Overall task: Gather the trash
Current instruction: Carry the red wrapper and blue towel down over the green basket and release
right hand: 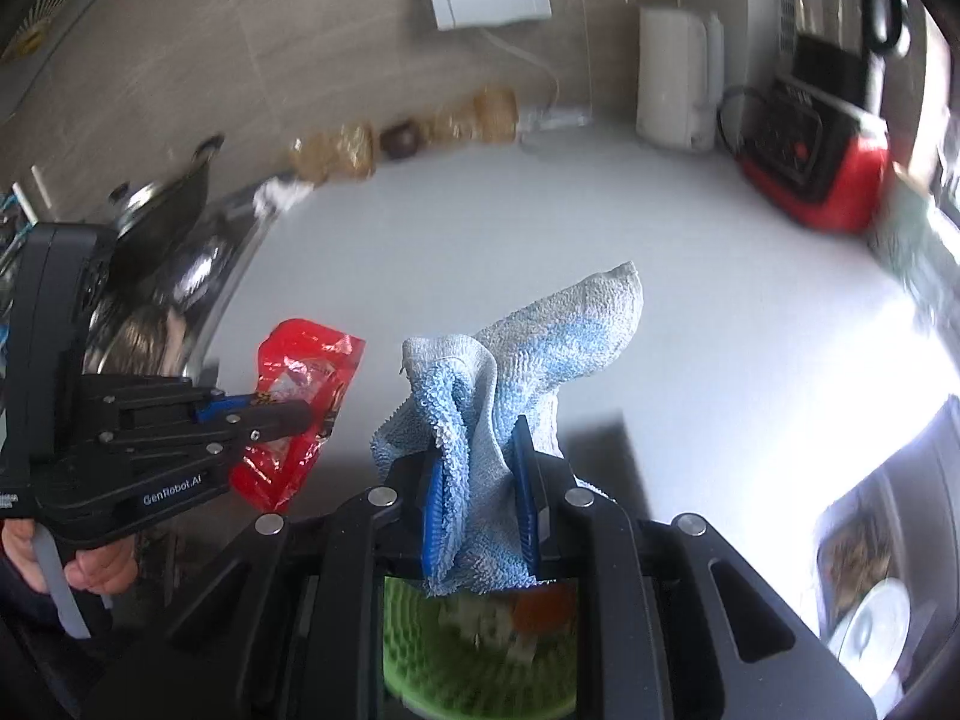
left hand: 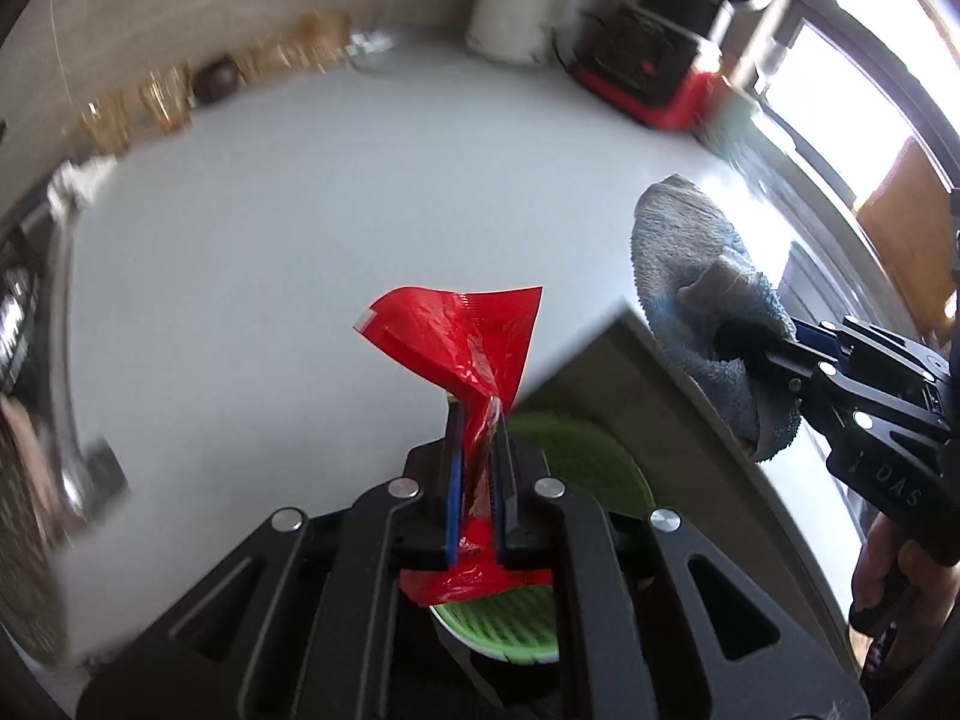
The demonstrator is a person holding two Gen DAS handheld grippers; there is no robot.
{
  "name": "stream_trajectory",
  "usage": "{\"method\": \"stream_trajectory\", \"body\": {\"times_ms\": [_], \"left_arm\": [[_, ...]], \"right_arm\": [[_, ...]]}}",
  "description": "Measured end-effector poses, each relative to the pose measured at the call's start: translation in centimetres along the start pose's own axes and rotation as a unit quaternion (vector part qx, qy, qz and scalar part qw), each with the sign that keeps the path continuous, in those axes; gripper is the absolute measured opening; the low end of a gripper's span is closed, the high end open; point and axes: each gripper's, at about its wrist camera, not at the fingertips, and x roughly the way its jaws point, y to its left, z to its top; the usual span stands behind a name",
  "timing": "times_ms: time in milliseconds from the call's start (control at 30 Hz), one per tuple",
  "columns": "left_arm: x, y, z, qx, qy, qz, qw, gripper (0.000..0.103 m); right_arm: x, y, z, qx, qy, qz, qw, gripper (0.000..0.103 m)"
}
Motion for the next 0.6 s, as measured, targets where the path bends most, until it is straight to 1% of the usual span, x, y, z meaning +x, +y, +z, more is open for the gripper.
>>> {"method": "stream_trajectory", "body": {"times_ms": [133, 233, 333, 367, 400, 533, 600], "left_arm": [[0.4, -1.4, -3.5, -0.004, 0.018, 0.010, 0.9998, 0.007], [0.2, -1.9, -5.0, -0.017, 0.024, 0.007, 0.9996, 0.007], [0.0, -2.5, -6.0, -0.020, 0.025, 0.013, 0.9994, 0.007], [0.0, -2.7, -6.3, -0.019, 0.026, 0.015, 0.9994, 0.007], [0.1, -2.8, -6.5, -0.019, 0.027, 0.017, 0.9993, 0.007], [0.1, -3.4, -7.1, -0.012, 0.032, 0.019, 0.9992, 0.007], [0.2, -3.9, -7.4, -0.001, 0.035, 0.022, 0.9991, 0.007]], "right_arm": [[-0.2, -0.3, -4.0, -0.007, 0.035, 0.011, 0.999, 0.021], [0.8, -0.3, -6.5, -0.021, 0.061, 0.014, 0.998, 0.022], [2.3, -0.4, -8.3, -0.027, 0.080, 0.012, 0.996, 0.039], [2.8, -0.6, -8.7, -0.025, 0.086, 0.010, 0.996, 0.050], [3.1, -0.7, -9.0, -0.023, 0.089, 0.008, 0.996, 0.059], [2.8, -1.4, -9.2, -0.013, 0.081, -0.004, 0.997, 0.068], [1.8, -1.6, -8.8, -0.012, 0.064, -0.017, 0.998, 0.082]]}}
